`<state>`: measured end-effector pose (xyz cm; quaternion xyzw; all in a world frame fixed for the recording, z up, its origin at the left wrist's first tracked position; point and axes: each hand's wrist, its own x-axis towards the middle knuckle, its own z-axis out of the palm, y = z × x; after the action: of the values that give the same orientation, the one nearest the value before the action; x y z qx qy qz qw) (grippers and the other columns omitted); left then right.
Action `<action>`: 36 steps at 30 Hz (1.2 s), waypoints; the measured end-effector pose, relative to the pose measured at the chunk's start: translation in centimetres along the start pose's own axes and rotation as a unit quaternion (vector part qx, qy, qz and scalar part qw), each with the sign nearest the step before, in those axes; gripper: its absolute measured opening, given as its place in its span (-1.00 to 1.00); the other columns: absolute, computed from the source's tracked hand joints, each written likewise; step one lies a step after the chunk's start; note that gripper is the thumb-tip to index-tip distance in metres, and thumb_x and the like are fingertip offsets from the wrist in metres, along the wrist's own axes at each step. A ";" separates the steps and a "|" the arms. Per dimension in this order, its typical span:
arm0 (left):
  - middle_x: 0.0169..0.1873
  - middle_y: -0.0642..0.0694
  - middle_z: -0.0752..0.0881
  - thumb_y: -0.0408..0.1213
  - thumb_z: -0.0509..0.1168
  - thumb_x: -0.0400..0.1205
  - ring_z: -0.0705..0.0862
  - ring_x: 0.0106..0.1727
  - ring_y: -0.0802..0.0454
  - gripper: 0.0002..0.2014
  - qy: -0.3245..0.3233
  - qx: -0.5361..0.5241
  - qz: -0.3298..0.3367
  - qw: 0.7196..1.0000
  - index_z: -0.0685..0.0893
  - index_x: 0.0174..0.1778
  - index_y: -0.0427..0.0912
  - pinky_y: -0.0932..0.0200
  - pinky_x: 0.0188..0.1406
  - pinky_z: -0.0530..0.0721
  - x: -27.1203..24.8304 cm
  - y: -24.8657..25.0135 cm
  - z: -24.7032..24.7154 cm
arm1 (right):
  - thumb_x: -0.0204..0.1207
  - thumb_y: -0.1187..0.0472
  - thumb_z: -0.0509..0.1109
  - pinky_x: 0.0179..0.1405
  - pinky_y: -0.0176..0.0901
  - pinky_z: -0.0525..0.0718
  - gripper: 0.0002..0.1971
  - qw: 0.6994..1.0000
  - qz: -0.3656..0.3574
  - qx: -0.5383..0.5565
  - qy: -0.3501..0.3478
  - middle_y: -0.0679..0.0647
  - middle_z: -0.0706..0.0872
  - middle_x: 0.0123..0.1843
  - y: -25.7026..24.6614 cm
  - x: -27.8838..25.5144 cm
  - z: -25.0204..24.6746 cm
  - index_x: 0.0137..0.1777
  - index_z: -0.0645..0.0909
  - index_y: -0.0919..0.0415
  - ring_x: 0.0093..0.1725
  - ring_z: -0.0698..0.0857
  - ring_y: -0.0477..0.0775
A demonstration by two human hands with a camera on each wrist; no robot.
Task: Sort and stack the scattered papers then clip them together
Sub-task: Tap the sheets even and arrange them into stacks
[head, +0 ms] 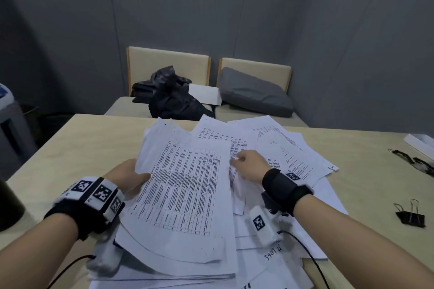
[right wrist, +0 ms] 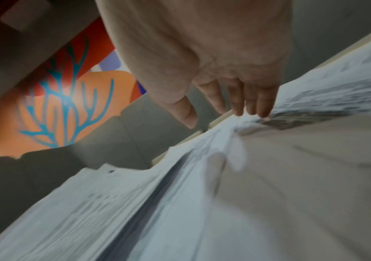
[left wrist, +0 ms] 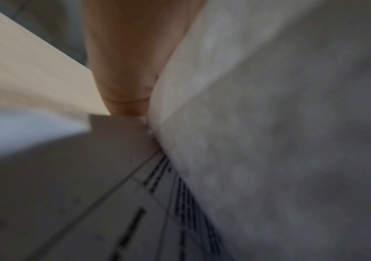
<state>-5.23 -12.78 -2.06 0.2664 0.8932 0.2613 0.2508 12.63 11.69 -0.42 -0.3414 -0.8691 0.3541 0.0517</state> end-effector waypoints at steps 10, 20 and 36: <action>-0.04 -0.24 0.71 -0.22 0.24 0.67 0.69 -0.04 -0.20 -0.69 0.019 -0.001 -0.007 1.000 0.52 0.30 -0.25 0.08 -0.11 0.60 0.4 -0.4 0.4 | 0.60 0.20 0.38 0.11 -0.02 0.65 -0.45 0.992 0.104 0.069 0.024 0.28 0.64 0.30 0.4 1.5 -2.6 0.49 0.39 0.49 0.24 0.66 0.30; -0.02 -0.24 0.71 -0.21 0.24 0.68 0.69 -0.01 -0.19 -0.72 0.020 -0.005 -0.007 1.000 0.52 0.27 -0.24 0.07 -0.08 0.60 0.5 -0.7 0.5 | 0.45 0.30 0.55 -0.09 -0.23 0.63 -0.66 0.982 0.107 0.156 0.020 0.16 0.76 0.10 2.6 2.6 -1.3 0.20 0.69 0.43 -0.01 0.69 0.10; -0.29 -0.17 0.67 -0.25 0.22 0.69 0.63 -0.34 -0.07 -0.73 0.017 -0.030 -0.014 0.999 0.51 0.26 -0.29 0.17 -0.42 0.53 0.2 -0.3 0.5 | 0.60 0.29 0.23 -0.13 -0.15 0.41 -0.74 0.932 0.090 0.204 0.286 0.12 0.54 -0.17 10.3 1.6 -9.1 -0.03 0.57 0.58 -0.18 0.50 0.06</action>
<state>-5.18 -12.70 -2.62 0.2415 0.8927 0.2891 0.2473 20.15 23.35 -0.63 -0.4873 -0.6920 0.4145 0.3344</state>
